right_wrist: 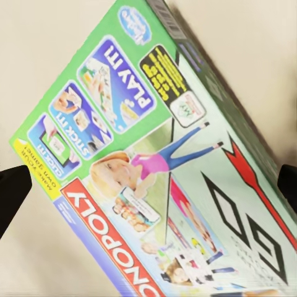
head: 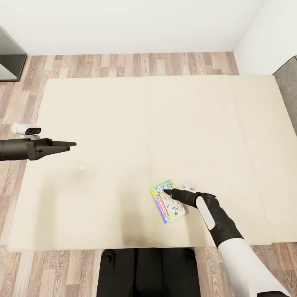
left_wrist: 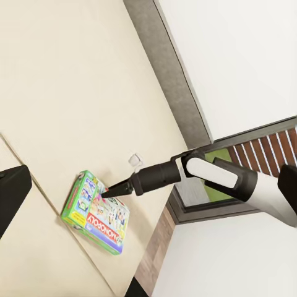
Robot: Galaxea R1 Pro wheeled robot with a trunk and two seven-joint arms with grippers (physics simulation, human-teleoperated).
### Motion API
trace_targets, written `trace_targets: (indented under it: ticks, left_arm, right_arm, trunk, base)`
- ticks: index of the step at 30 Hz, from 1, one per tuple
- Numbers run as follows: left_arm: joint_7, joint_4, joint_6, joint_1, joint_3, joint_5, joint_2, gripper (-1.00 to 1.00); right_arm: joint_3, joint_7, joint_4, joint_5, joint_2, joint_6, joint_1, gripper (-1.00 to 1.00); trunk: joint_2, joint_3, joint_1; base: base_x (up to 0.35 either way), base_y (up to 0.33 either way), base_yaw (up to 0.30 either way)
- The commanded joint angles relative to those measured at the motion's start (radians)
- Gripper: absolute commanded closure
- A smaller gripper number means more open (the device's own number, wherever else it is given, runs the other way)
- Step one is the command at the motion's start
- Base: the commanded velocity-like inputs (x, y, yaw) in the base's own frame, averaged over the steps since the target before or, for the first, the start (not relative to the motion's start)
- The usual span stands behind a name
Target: Put all the toys in the child's room - the three board games (two on the bed and one on the table), the two jigsaw puzzles on the table, and the tennis ball on the table - inside the toy box on the table in the child's room.
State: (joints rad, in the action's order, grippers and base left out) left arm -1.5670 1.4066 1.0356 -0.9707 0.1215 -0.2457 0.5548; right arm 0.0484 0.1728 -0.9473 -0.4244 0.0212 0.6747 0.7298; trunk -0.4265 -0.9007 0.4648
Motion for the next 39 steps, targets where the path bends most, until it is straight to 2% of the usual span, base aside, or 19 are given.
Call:
trace_targets:
  ticks: [1, 11, 19, 34, 39]
  left_arm:
    - [-0.004, 0.000, 0.011, 0.000, 0.000, 0.000, 0.001, -1.00]
    - [-0.004, 0.000, 0.011, -0.001, -0.001, 0.000, 0.000, -1.00]
    - [-0.004, 0.000, 0.011, 0.000, -0.002, 0.000, 0.000, -1.00]
    - [-0.004, 0.000, 0.011, 0.000, -0.001, 0.000, 0.000, -1.00]
    - [-0.004, 0.000, 0.011, 0.000, -0.001, 0.000, 0.000, -1.00]
  right_arm:
    - [-0.001, 0.003, -0.001, 0.002, 0.000, 0.006, 0.000, -1.00]
    - [-0.008, 0.002, 0.001, 0.001, 0.000, 0.050, 0.000, -1.00]
    - [-0.009, 0.010, 0.077, 0.006, 0.000, 0.046, 0.000, -1.00]
    - [0.002, 0.015, 0.086, 0.003, 0.002, 0.043, 0.000, -1.00]
    - [0.002, 0.060, 0.082, 0.005, 0.004, 0.042, 0.000, -1.00]
  trunk:
    - [-0.001, -0.001, 0.001]
    - [-0.001, -0.001, 0.001]
    - [-0.001, -0.001, 0.001]
    - [-0.001, -0.001, 0.001]
    - [-0.001, -0.001, 0.001]
  base:
    - [0.000, 0.000, 0.000]
    - [0.000, 0.000, 0.000]
    - [0.000, 0.000, 0.000]
    - [0.000, 0.000, 0.000]
    - [0.000, 0.000, 0.000]
